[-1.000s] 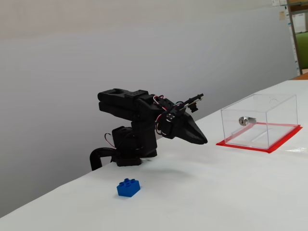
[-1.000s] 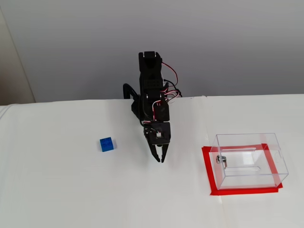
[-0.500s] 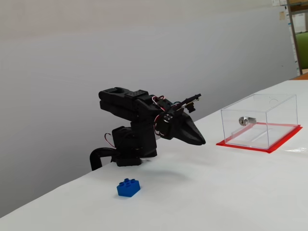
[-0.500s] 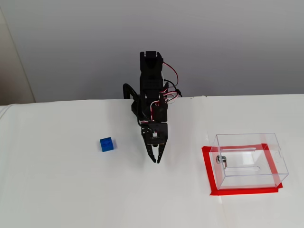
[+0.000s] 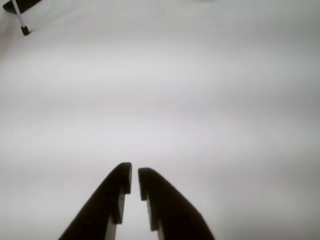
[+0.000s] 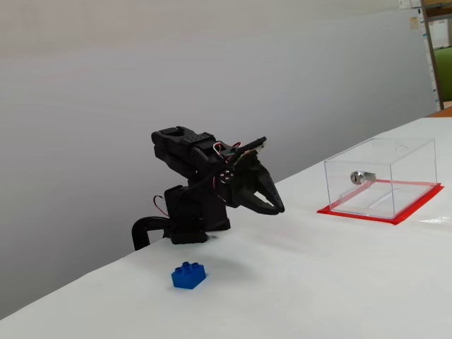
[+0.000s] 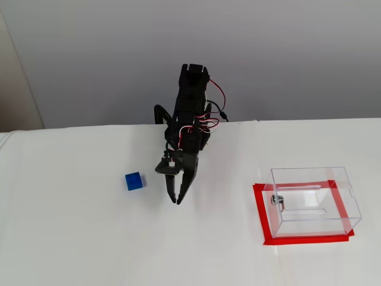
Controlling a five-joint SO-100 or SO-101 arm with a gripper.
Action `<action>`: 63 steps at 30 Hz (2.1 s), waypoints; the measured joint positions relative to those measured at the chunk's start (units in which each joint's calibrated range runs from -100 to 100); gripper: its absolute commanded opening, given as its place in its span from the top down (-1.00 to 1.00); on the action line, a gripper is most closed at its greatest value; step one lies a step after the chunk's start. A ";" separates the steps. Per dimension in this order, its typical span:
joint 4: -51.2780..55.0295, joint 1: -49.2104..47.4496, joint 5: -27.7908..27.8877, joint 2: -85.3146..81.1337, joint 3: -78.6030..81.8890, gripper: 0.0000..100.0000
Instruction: Pick the blue lego brick and place it into the transparent box
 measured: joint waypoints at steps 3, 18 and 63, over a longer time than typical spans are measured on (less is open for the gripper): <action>-0.77 1.82 -0.24 0.00 0.00 0.97; 15.00 16.03 -0.34 0.00 -6.88 0.97; 45.76 42.95 -0.10 10.49 -26.13 0.97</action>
